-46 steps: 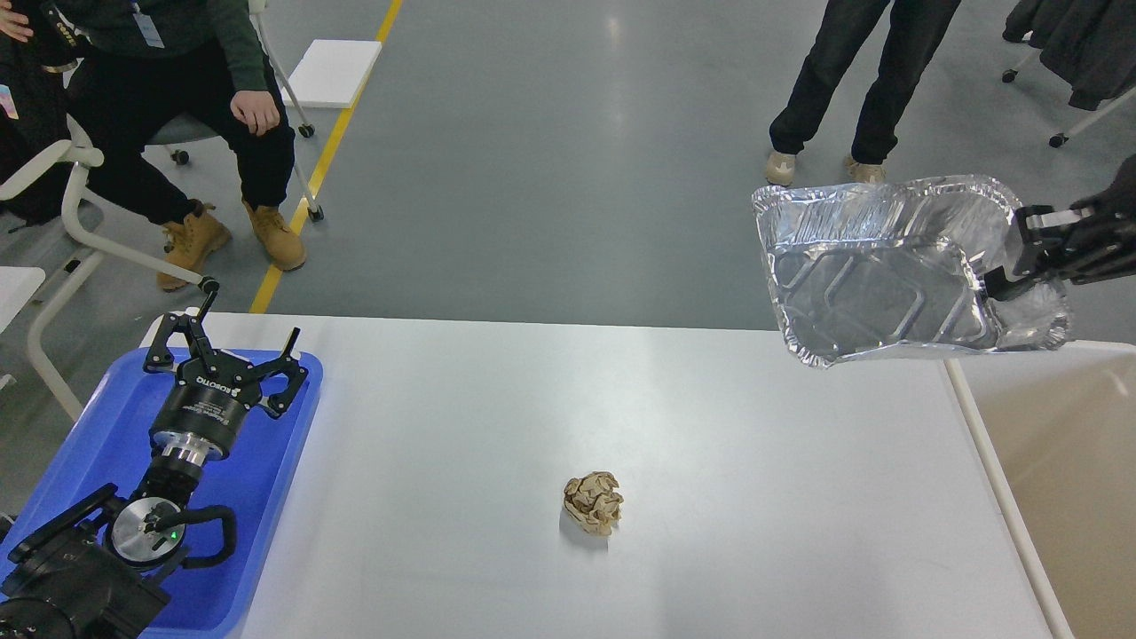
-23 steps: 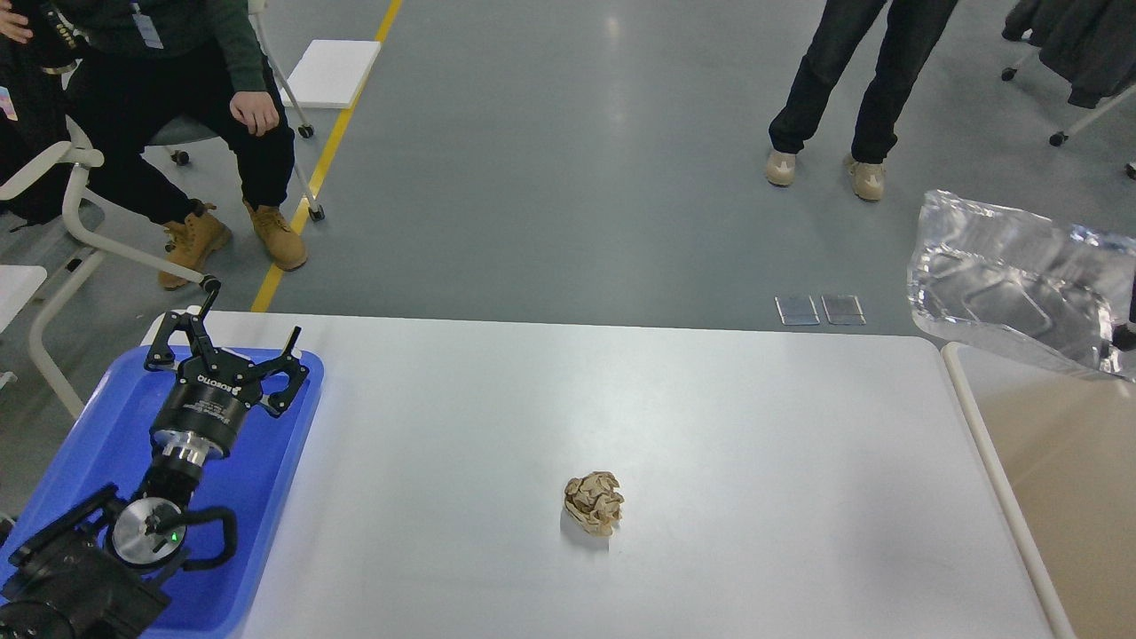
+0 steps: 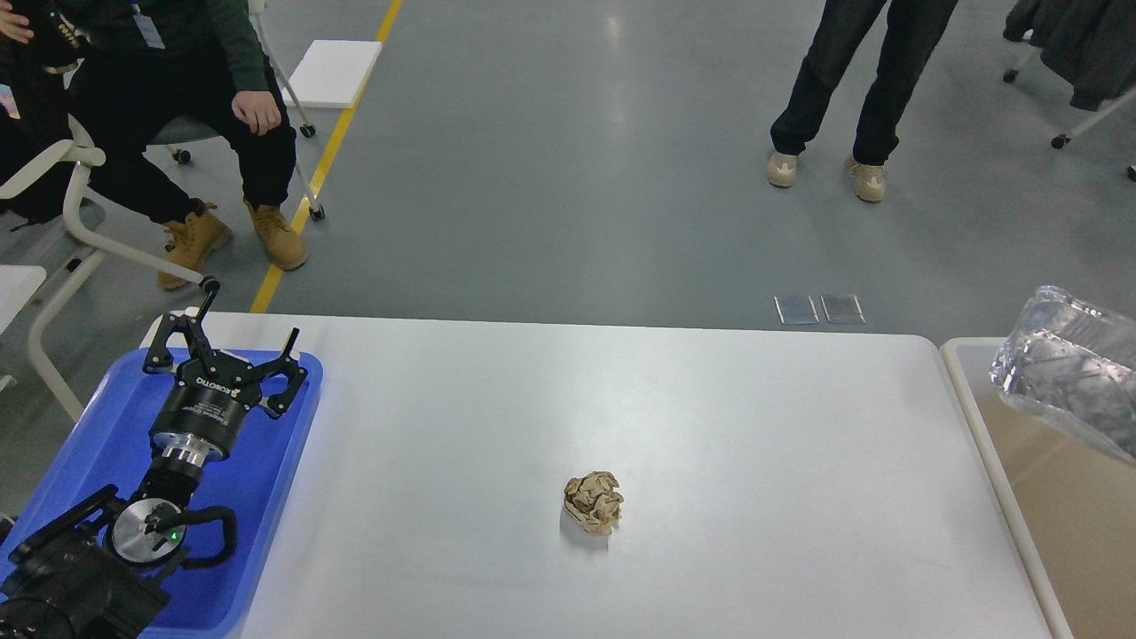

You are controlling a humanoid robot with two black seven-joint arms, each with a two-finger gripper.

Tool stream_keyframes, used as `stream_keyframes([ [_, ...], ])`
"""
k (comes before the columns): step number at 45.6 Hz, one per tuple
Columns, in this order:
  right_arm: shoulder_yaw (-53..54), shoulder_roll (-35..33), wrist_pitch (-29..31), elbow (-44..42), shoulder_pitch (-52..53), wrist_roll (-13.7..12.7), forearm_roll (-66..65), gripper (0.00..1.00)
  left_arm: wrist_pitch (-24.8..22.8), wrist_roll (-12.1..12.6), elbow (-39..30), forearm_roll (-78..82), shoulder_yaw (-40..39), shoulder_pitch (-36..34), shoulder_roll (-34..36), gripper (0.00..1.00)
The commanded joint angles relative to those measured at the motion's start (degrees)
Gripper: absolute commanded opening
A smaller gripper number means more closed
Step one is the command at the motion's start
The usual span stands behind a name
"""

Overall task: Tidy desktop
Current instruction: 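Lower the foil tray into the white bin and release it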

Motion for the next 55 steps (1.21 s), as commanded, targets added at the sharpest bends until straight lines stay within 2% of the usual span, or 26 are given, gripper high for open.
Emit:
stream_keyframes([
  [1, 10.51, 0.39, -3.71, -8.21, -15.49, -0.24, 1.06, 0.0, 0.0, -0.08, 0.0, 0.0, 0.0, 0.0, 0.0, 0.99],
  [11, 19.56, 3.73, -7.04, -12.09, -25.07, -1.29, 2.82, 0.0, 0.0, -0.09, 0.0, 0.0, 0.0, 0.0, 0.0, 0.99],
  [25, 28.09, 6.63, -14.51, -12.0, -29.83, -7.35, 2.82, 0.0, 0.0, -0.09, 0.0, 0.0, 0.0, 0.0, 0.0, 0.99],
  [30, 29.76, 7.16, -16.36, -12.0, -30.35, -8.67, 2.82, 0.0, 0.0, -0.09, 0.0, 0.0, 0.0, 0.0, 0.0, 0.99],
  [36, 30.29, 7.33, -16.71, -12.0, -31.06, -8.85, 2.82, 0.0, 0.0, -0.09, 0.0, 0.0, 0.0, 0.0, 0.0, 0.99],
  [37, 30.29, 7.33, -16.71, -12.0, -31.06, -8.76, 2.82, 0.08, 0.0, -0.09, 0.0, 0.0, 0.0, 0.0, 0.0, 0.99],
  [40, 30.29, 6.99, -16.8, -12.0, -31.15, -8.76, 2.03, 0.45, 0.0, -0.09, 0.0, 0.0, 0.0, 0.0, 0.0, 0.99],
  [41, 30.29, 6.81, -16.8, -12.0, -31.15, -8.76, 1.94, 0.54, 0.0, -0.09, 0.0, 0.0, 0.0, 0.0, 0.0, 0.99],
  [47, 30.29, 6.37, -16.98, -11.92, -31.06, -8.76, 1.94, 0.91, 0.0, -0.09, 0.0, 0.0, 0.0, 0.0, 0.0, 0.99],
  [49, 30.2, 6.19, -17.06, -11.74, -30.62, -8.76, 1.94, 0.98, 0.0, -0.09, 0.0, 0.0, 0.0, 0.0, 0.0, 0.99],
  [55, 30.38, 3.82, -16.89, -10.77, -29.48, -8.76, 2.03, 0.99, 0.0, -0.09, 0.0, 0.0, 0.0, 0.0, 0.0, 0.99],
])
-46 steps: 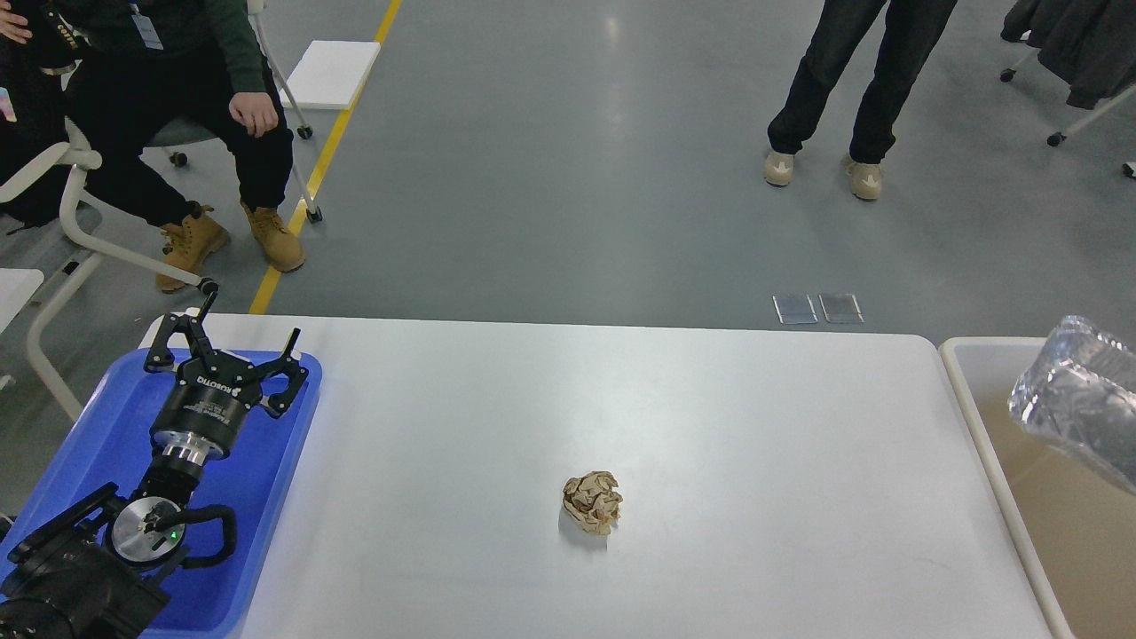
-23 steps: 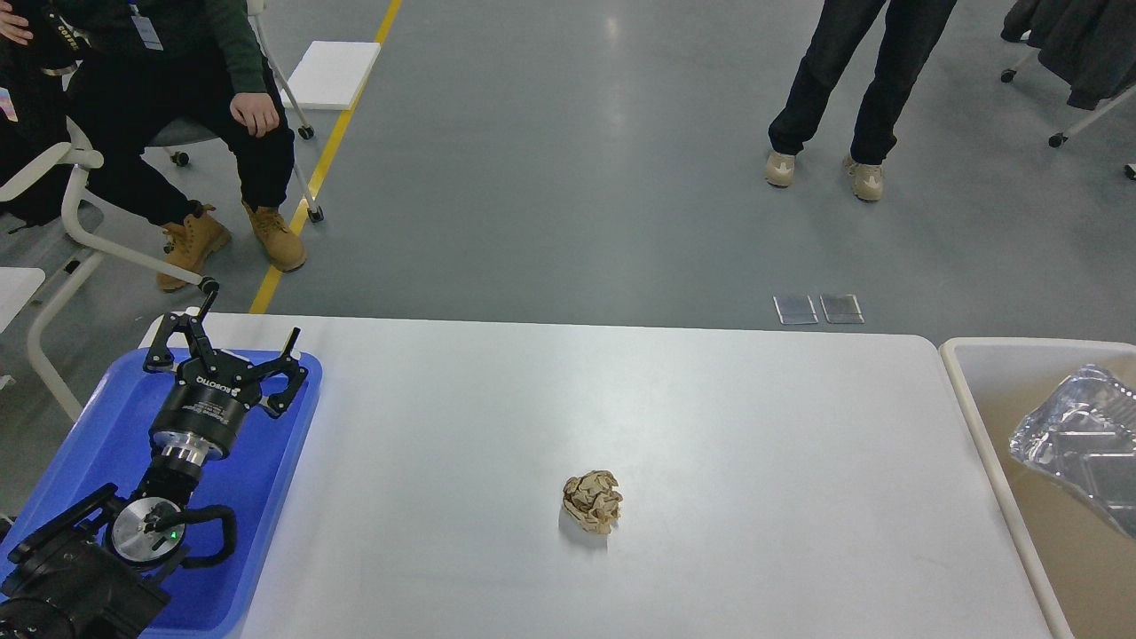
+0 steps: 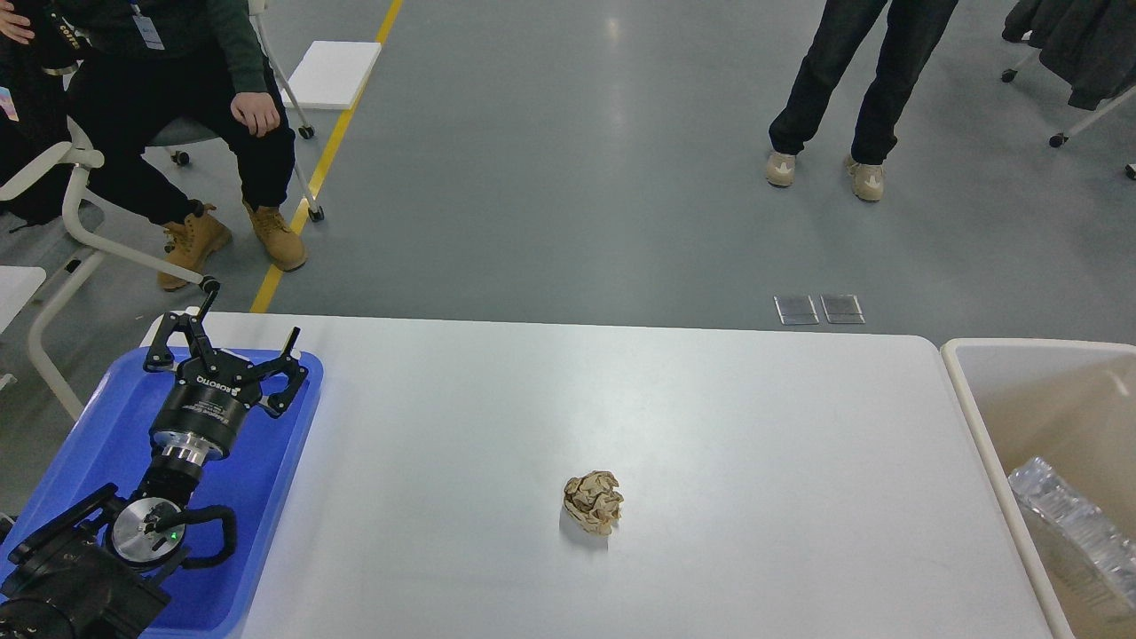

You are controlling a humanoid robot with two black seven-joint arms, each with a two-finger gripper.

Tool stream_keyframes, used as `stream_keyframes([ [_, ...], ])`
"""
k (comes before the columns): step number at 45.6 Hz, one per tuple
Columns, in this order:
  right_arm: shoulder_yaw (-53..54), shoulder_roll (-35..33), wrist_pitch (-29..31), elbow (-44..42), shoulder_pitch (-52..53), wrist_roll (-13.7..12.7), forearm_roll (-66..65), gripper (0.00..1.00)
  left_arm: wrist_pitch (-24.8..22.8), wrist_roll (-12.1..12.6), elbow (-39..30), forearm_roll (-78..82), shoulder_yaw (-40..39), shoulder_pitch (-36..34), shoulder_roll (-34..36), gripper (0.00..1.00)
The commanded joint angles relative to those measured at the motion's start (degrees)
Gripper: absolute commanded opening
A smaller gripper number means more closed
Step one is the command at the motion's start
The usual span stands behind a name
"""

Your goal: Tidy desktop

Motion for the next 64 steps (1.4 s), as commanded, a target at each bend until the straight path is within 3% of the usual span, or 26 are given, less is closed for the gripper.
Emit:
stream_keyframes([
  [1, 0.59, -2.73, -0.17, 1.23, 1.55, -0.25, -0.06, 0.99, 0.0, 0.0, 0.0, 0.0, 0.0, 0.0, -0.09, 0.99],
  [13, -2.39, -14.06, 0.36, 11.95, 16.66, -0.25, -1.64, 1.0, 0.0, 0.09, -0.08, 0.0, 0.0, 0.0, -0.09, 0.99],
  [24, -7.76, -20.39, 0.89, 24.69, 35.9, -0.17, -4.45, 1.0, 0.0, 0.09, -0.08, 0.0, 0.0, -0.09, -0.09, 0.99],
  [31, -8.11, -20.93, 3.08, 29.62, 46.46, -0.25, -4.72, 1.0, 0.0, 0.09, -0.08, 0.0, 0.0, -0.09, -0.09, 0.99],
  [46, -11.7, -11.27, 8.35, 29.8, 62.02, -0.25, -12.62, 1.0, 0.0, 0.09, -0.08, 0.0, 0.0, -0.09, -0.09, 0.99],
  [56, -27.34, 1.56, 13.54, 31.11, 73.18, -0.25, -15.88, 1.0, 0.0, 0.09, -0.08, 0.0, 0.0, 0.0, -0.09, 0.99],
  [64, -38.6, 9.13, 16.61, 38.05, 79.86, -0.34, -15.53, 1.0, 0.0, 0.09, 0.0, 0.0, 0.0, 0.0, -0.09, 0.99],
])
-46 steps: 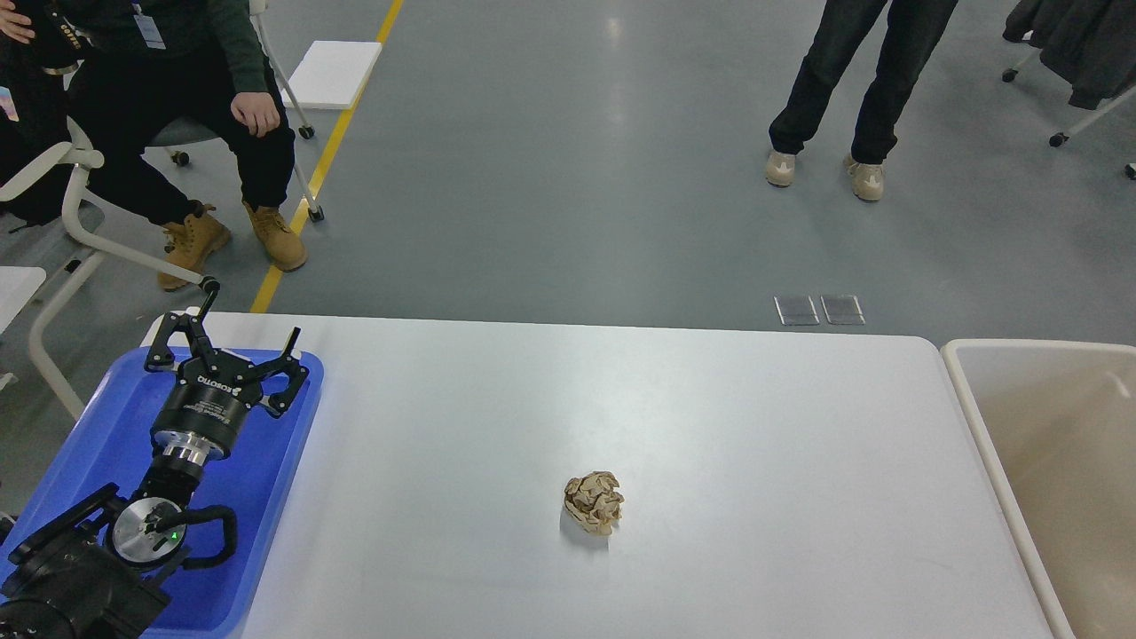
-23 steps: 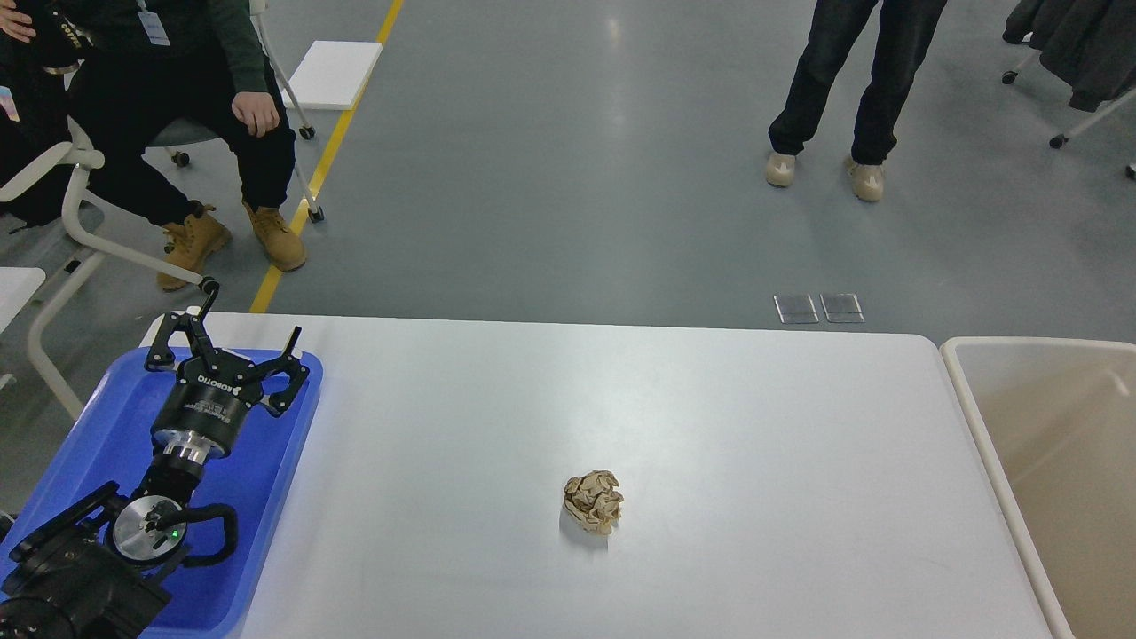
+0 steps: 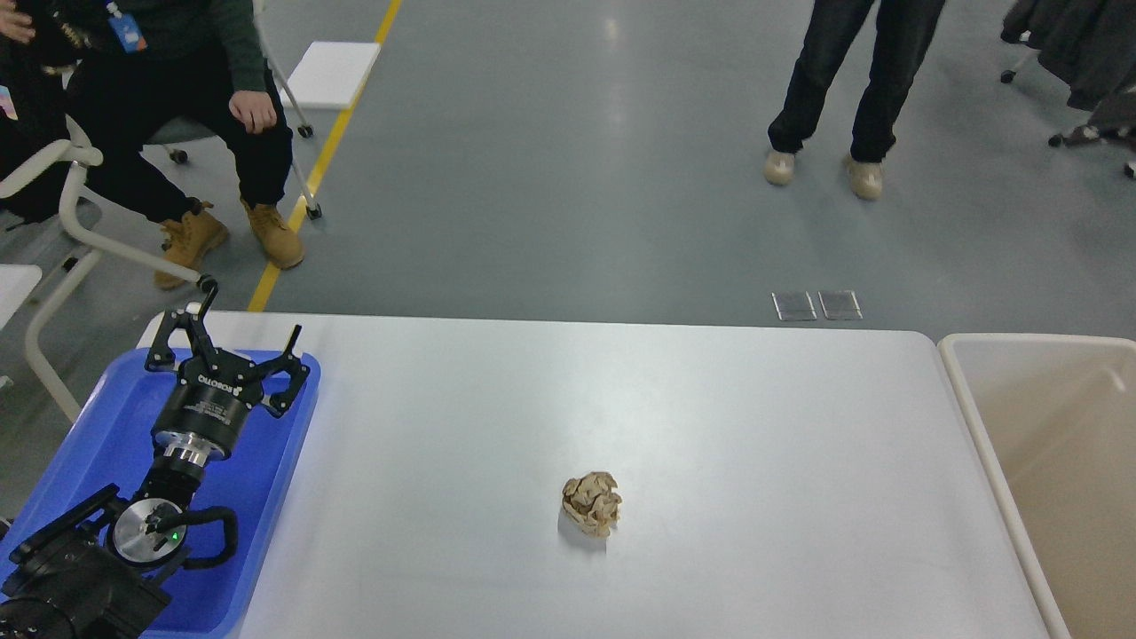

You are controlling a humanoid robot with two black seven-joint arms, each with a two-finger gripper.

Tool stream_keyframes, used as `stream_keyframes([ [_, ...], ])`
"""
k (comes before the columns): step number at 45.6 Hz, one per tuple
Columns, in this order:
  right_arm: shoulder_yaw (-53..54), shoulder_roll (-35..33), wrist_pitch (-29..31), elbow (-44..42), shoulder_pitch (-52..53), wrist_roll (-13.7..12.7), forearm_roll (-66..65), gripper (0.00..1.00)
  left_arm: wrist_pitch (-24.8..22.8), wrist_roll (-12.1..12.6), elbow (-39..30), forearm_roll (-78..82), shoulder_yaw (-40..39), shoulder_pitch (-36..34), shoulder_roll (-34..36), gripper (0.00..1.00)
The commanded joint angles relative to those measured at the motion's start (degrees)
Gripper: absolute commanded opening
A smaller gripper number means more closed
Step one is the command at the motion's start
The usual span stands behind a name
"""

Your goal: Tidy desktop

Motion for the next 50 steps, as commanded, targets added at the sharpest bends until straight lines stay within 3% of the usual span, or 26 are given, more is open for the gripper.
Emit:
stream_keyframes([
  [1, -14.46, 10.73, 5.4, 7.82, 10.6, -0.1, -1.23, 1.0, 0.0, 0.0, -0.04, 0.0, 0.0, 0.04, 0.0, 0.99],
  [8, -16.32, 13.55, 12.09, 15.3, 15.79, -0.1, -1.23, 1.0, 0.0, 0.0, 0.05, 0.0, 0.0, 0.04, 0.0, 0.99],
  [29, -17.99, 16.63, 12.09, 32.09, 21.24, -0.1, -1.32, 1.0, 0.0, 0.0, 0.05, 0.0, 0.0, 0.04, 0.09, 0.99],
  [50, -17.72, 17.86, 12.09, 33.24, 14.92, -0.37, -0.27, 1.0, 0.0, 0.0, -0.04, 0.0, 0.0, 0.04, 0.09, 0.99],
])
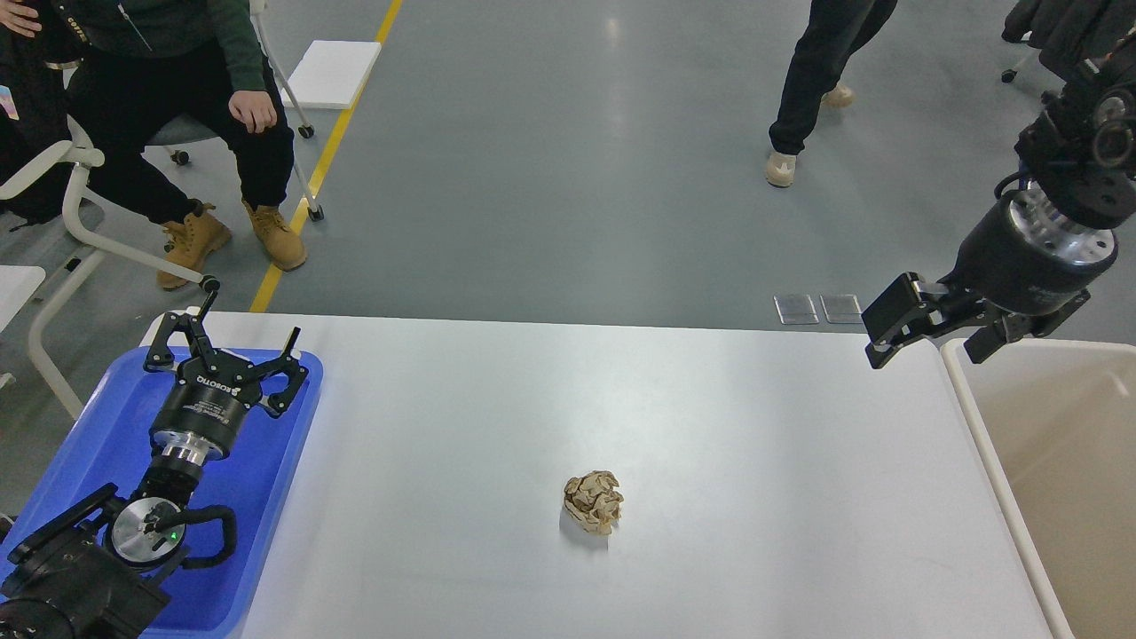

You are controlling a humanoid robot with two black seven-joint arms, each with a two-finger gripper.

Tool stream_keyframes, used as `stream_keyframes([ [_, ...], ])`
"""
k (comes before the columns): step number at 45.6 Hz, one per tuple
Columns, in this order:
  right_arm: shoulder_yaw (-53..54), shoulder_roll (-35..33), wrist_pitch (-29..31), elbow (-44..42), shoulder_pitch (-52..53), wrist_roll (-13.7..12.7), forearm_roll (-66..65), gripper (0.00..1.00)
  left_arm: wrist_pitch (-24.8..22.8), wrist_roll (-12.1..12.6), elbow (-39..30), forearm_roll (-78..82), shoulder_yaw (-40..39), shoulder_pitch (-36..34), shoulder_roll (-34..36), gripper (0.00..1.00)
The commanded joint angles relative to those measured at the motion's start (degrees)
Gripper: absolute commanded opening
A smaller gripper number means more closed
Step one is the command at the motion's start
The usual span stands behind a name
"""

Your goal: Tidy desktop

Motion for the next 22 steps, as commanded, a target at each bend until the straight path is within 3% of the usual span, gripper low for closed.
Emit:
stream_keyframes([
  [1, -0.01, 0.45, 0.09, 0.72, -2.93, -0.31, 0.62, 1.0, 0.0, 0.0, 0.0, 0.0, 0.0, 0.0, 0.01, 0.99],
  [11, -0.27, -1.57, 0.09, 0.45, -4.43, -2.95, 1.33, 1.0, 0.0, 0.0, 0.0, 0.0, 0.0, 0.0, 0.01, 0.99],
  [22, -0.36, -2.63, 0.09, -0.08, -5.13, -3.83, 1.41, 1.0, 0.0, 0.0, 0.0, 0.0, 0.0, 0.0, 0.01, 0.99],
])
